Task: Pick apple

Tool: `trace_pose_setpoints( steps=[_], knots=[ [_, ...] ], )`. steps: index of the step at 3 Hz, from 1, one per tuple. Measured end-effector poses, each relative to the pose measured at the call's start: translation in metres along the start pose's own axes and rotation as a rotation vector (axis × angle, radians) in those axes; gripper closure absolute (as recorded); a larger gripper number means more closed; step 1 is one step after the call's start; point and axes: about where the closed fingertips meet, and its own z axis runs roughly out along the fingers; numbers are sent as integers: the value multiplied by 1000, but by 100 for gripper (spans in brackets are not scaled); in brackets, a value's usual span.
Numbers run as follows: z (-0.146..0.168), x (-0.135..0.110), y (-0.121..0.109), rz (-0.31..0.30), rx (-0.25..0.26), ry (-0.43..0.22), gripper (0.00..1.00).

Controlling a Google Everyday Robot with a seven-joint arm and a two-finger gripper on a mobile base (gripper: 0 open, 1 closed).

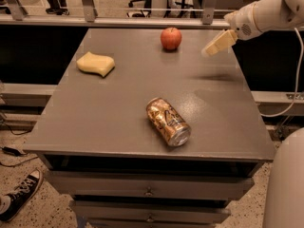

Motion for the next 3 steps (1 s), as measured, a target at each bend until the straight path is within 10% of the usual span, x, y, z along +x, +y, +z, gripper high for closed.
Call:
trace_pose_setpoints(
  steps=[3],
  knots=[
    [23, -17, 16, -44, -51, -37, 0]
  ],
)
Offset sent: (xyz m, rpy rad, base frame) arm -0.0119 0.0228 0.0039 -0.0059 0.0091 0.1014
